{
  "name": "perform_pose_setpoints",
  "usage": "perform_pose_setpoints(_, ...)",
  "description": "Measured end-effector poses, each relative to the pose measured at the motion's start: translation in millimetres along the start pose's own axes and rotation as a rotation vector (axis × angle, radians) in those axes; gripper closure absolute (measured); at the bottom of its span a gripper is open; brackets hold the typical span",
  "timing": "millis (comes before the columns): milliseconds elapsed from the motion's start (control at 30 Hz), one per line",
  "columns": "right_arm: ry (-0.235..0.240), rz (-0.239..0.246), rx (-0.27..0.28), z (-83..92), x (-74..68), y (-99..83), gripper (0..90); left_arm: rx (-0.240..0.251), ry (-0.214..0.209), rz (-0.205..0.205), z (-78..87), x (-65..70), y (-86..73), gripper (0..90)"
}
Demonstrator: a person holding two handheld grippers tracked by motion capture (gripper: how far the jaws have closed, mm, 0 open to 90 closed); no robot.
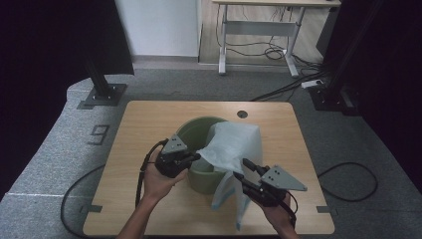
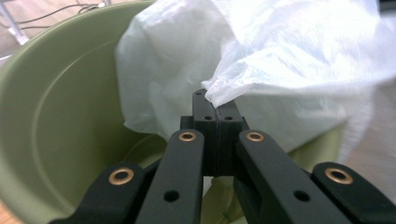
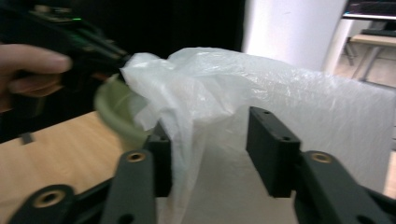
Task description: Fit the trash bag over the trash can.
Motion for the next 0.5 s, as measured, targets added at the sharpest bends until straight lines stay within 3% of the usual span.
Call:
perform_pose_setpoints(100, 0.028, -0.007, 0.018, 9.6, -2.6, -3.0, 46.2, -0.001, 0.015, 0.017, 1.8, -5.0, -1.6, 89.8)
perform_pose_setpoints(233, 0.032, -0.014, 0.035, 22.3, 2.3, -2.8, 43.5, 0.006, 0.03, 0.031, 6.6, -10.8, -3.0, 89.8)
perform_pose_setpoints(400, -0.005, -0.046, 0.038, 31.4, 22.0, -5.8, 41.0, 0.009, 0.046, 0.055, 11.2, -18.5, -5.4, 89.8)
perform_pose_setpoints(500, -0.027, -0.085, 0.019, 28.3, 41.4, -11.6, 39.6, 0.007, 0.051, 0.062, 13.5, -22.1, -6.7, 89.8)
Point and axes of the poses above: each handheld gripper's, and its own axes: z roughly backward along the jaws, y roughly out of its top, x roughly to its right, the point moved 3 cm from there along -z, roughly forward along the jaws, and after that the axes turned 8 degrees about -y, right-handed, at the moved point
